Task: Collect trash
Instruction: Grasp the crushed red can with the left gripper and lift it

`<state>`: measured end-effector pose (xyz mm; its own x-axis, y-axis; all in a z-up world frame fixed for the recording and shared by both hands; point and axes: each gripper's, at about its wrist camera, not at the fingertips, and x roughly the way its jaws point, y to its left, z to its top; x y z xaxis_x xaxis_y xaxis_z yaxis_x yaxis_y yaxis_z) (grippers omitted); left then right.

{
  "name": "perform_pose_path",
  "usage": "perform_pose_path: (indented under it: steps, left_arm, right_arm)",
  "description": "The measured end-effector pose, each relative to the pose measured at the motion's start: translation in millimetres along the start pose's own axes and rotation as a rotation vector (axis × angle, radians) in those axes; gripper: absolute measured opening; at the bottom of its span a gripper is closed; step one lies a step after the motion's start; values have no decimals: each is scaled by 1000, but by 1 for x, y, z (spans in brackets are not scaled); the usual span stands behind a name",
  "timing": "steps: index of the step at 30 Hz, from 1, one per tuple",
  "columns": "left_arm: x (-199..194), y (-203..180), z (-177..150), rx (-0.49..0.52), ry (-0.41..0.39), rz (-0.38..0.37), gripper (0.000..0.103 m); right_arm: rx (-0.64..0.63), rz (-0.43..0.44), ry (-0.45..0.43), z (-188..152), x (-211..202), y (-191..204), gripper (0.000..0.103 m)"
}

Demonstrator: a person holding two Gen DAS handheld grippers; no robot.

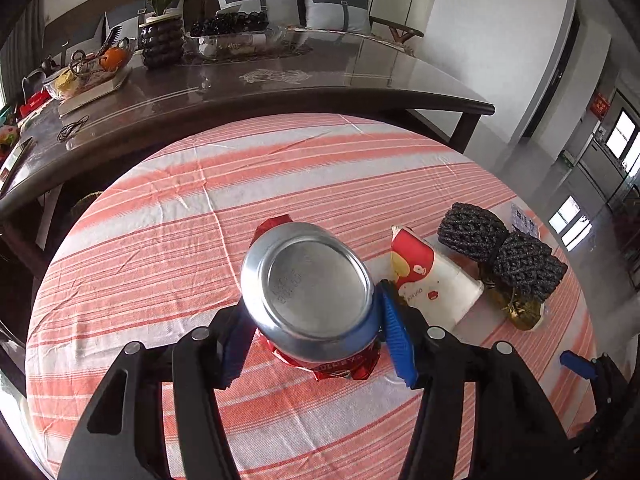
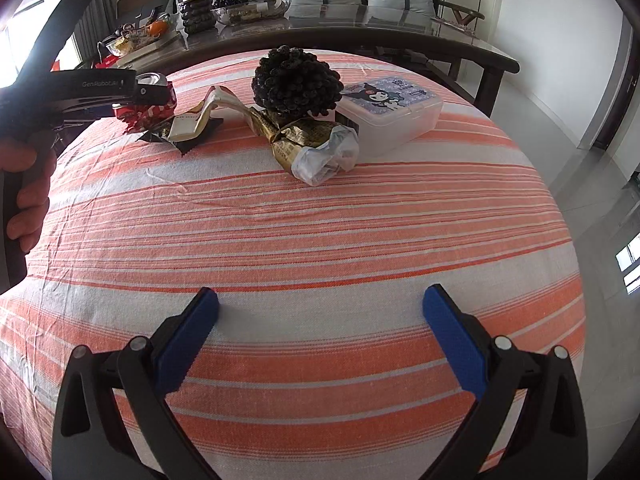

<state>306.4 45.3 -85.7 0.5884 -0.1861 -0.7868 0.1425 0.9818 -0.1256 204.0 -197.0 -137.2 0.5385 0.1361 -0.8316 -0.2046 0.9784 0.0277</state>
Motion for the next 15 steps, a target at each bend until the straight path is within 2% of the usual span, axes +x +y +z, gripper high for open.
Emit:
perform_pose_path:
  steps: [2, 5, 8, 9, 10, 12, 13, 15]
  left_arm:
    - [-22, 10, -16, 59, 28, -45, 57]
    - [-51, 15, -48, 157, 85, -164, 58]
    - [-62, 6, -81, 245, 107, -213, 59]
    - [-62, 2, -91, 269, 103, -210, 61]
    - [-62, -3, -101, 296, 82, -190, 73]
    - [-58, -8, -113, 319, 71, -155, 87]
    - [-56, -10, -117, 313, 69, -145, 92]
    - [-51, -9, -121, 298, 69, -139, 94]
  right_arm:
    - [0, 0, 0, 0, 0, 0, 98]
    - [0, 0, 0, 0, 0, 0, 99]
    - [0, 0, 0, 0, 0, 0, 99]
    - [0, 0, 0, 0, 0, 0, 99]
    - [0, 0, 0, -1, 0, 0, 99]
    - [0, 0, 0, -1, 0, 0, 99]
    - [0, 0, 0, -1, 0, 0, 99]
    - [0, 0, 0, -1, 1, 0, 99]
